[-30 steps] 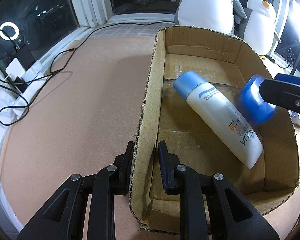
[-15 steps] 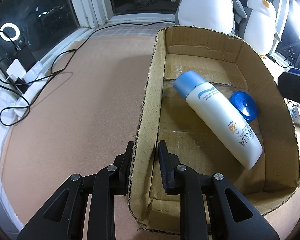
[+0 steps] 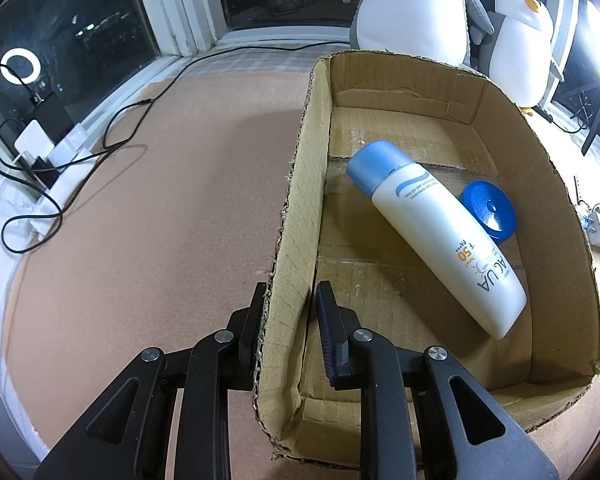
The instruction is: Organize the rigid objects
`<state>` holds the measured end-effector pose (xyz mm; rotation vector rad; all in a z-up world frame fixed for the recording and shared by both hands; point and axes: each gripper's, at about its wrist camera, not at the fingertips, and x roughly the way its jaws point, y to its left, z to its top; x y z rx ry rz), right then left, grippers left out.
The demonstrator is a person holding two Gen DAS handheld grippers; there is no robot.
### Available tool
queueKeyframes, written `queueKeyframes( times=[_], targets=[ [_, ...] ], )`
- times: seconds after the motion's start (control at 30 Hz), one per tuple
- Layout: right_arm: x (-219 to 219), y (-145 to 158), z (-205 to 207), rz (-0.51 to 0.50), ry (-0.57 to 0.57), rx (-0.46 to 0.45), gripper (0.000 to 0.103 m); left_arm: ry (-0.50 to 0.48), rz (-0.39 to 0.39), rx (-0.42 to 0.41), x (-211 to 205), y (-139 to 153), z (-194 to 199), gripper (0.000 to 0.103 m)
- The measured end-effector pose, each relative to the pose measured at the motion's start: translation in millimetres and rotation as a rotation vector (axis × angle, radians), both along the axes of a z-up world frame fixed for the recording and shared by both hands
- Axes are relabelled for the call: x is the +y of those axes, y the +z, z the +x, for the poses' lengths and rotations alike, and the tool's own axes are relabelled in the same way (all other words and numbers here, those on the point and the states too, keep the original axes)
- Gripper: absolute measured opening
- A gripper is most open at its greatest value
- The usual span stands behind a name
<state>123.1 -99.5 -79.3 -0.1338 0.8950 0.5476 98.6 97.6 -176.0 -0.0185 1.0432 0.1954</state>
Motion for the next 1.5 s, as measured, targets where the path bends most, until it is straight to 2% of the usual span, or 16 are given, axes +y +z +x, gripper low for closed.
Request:
queueKeyframes(
  times=[0.2,0.4,0.57,0.73,0.87,1.03,1.3,1.4,1.5],
  targets=[
    [-41.1,-17.7,-4.9,-0.020,-0.003,0.059,0.062,0.006,0.002,0.002,-1.1,0.1,0.6,0.020],
    [-54.4,-39.0,-4.0,-0.029,0.041,0.129,0.054,0.009,0.008,0.005,-2.7,0.2,1.4,0.020],
    [-45.0,-55.2,4.5,-0.056,0.095,0.162,0.047,0.014,0.002,0.004,-2.1,0.1,1.4,0.020],
    [-33.4,-70.0,16.7,-0.082,0.117,0.191,0.043,0.015,-0.001,0.005,-1.7,0.4,1.9,0.020],
    [-26.5,-80.4,23.9,-0.112,0.137,0.214,0.034,0.019,-0.006,0.004,-1.0,0.4,1.9,0.020],
    [-19.2,-89.0,29.9,-0.132,0.153,0.238,0.031,0.020,-0.007,0.004,-0.6,0.1,2.4,0.020],
    [-7.2,-92.9,31.4,-0.182,0.165,0.218,0.027,0.020,-0.007,0.004,-0.9,0.1,2.6,0.020],
    [-1.4,-93.4,30.3,-0.207,0.162,0.198,0.019,0.020,-0.008,0.004,-0.9,0.2,2.7,0.020],
    [0.5,-93.3,28.9,-0.213,0.157,0.190,0.015,0.021,-0.007,0.004,-1.0,0.1,2.8,0.020]
  ],
)
